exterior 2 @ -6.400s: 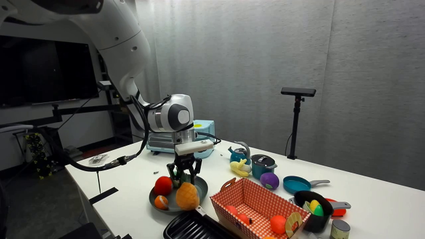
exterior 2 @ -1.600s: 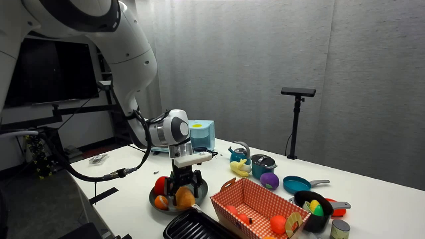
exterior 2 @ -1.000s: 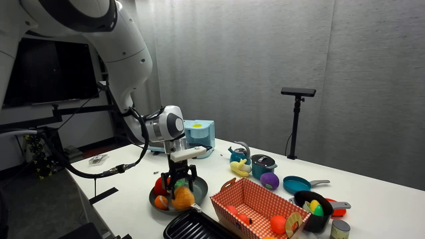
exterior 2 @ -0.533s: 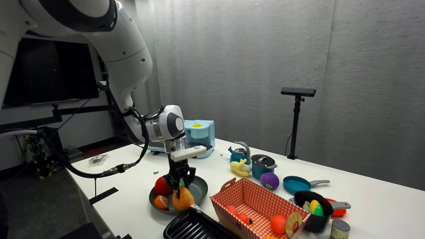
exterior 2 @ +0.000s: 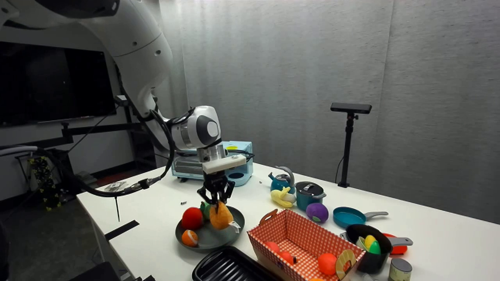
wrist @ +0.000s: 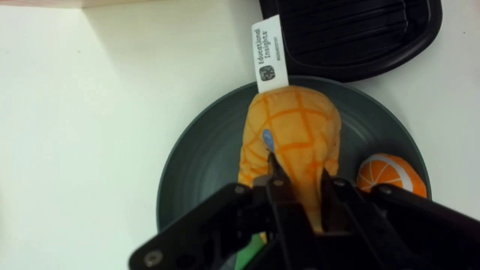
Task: Put the plushy in the basket on the plate and then put it back in the basket
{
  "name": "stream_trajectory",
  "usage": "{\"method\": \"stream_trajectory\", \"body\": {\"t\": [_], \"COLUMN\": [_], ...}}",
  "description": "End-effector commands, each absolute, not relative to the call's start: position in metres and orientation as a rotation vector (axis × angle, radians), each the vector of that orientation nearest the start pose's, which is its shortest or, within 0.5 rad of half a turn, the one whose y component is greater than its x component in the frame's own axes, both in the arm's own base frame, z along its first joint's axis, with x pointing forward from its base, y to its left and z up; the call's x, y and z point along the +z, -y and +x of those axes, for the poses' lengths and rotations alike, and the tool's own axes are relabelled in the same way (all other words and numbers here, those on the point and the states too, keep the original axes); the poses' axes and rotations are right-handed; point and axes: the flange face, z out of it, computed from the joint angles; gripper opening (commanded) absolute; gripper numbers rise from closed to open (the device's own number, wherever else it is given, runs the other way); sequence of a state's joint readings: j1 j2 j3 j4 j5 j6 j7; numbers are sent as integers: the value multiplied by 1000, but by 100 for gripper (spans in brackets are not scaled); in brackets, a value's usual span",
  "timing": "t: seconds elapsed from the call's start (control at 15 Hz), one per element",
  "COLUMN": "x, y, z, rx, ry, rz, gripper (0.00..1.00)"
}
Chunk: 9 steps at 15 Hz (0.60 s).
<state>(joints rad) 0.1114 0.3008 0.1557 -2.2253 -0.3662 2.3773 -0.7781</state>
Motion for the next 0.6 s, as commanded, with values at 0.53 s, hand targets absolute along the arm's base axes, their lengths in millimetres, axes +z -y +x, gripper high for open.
{"method": "stream_trajectory", "body": {"t": [0.53], "x": [391], "y": [-49], "z": [517], "rx": [17], "ry": [1575], "rz": [-2855], "gripper": [7]}}
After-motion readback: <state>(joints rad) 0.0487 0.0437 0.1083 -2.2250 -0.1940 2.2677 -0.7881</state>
